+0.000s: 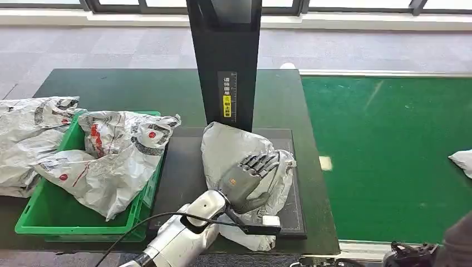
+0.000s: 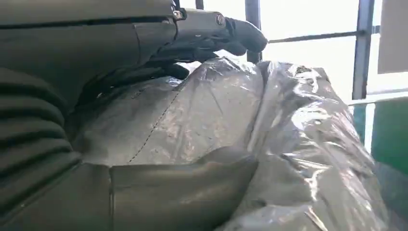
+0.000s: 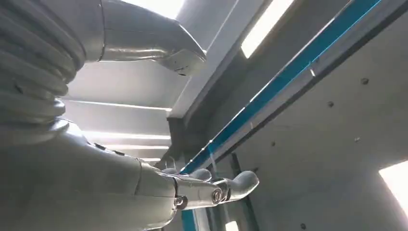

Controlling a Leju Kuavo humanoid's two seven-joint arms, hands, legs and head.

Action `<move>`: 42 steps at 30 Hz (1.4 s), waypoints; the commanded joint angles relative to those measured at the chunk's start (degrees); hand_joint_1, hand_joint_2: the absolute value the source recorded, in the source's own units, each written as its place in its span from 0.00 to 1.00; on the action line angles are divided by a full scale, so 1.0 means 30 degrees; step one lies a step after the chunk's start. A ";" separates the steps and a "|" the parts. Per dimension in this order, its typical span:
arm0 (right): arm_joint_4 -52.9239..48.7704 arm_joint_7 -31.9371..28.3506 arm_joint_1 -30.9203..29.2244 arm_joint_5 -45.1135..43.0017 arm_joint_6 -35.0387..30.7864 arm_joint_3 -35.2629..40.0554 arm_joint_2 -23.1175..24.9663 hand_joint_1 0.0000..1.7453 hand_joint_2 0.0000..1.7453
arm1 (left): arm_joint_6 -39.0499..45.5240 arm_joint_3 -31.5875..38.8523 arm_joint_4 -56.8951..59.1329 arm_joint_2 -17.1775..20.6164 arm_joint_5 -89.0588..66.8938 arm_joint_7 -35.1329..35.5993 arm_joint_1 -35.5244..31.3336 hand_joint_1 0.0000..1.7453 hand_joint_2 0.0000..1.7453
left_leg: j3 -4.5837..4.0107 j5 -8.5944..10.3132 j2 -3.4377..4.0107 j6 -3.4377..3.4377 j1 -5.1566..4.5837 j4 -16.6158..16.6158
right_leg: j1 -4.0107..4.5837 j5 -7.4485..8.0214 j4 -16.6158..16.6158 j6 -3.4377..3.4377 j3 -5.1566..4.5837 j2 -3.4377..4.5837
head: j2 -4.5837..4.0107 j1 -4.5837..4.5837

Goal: Moved the parcel from conveyor to table for the left to box.

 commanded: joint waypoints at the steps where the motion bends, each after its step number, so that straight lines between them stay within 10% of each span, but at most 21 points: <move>1: 0.1836 -0.0001 -0.0433 -0.0153 -0.0022 0.1337 0.1975 0.00 1.00 | -0.0913 -0.2032 0.5680 0.0001 -0.1068 0.0889 -0.1669 0.00 1.00 | 0.0052 -0.0007 0.0040 -0.0010 0.0006 -0.0024 | 0.0009 0.0000 -0.0019 -0.0021 0.0037 0.0021 | 0.0000 0.0000; 2: 0.1868 -0.0001 -0.0433 -0.0185 -0.0022 0.1343 0.1975 0.00 1.00 | -0.0772 -0.2085 0.5729 0.0001 -0.1138 0.0960 -0.1587 0.01 1.00 | 0.0058 -0.0007 0.0046 -0.0011 0.0007 -0.0030 | 0.0011 0.0001 -0.0023 -0.0025 0.0041 0.0024 | 0.0000 0.0000; 3: 0.1868 -0.0001 -0.0433 -0.0185 -0.0022 0.1343 0.1975 0.00 1.00 | -0.0772 -0.2085 0.5729 0.0001 -0.1138 0.0960 -0.1587 1.00 1.00 | 0.0067 -0.0005 0.0053 -0.0013 0.0008 -0.0040 | 0.0013 0.0004 -0.0032 -0.0030 0.0047 0.0028 | 0.0000 0.0000; 31: 0.2181 -0.0001 0.0191 -0.0234 -0.0022 0.1963 0.1975 0.00 1.00 | -0.0591 -0.1652 0.6759 0.0455 -0.0893 0.0600 -0.0983 1.00 1.00 | 0.0213 -0.0003 0.0129 -0.0025 0.0000 -0.0110 | 0.0007 0.0008 -0.0065 -0.0057 0.0183 0.0092 | 0.0000 0.0000; 42: 0.1070 -0.0001 0.0806 -0.0378 -0.0022 0.2606 0.1805 0.00 1.00 | 0.8860 0.1260 -0.3051 0.1270 -0.0034 0.0268 0.0578 1.00 1.00 | 0.0137 -0.0014 0.0022 -0.0025 0.0006 -0.0012 | 0.0010 -0.0034 0.0019 -0.0043 0.0109 -0.0013 | 0.0000 0.0000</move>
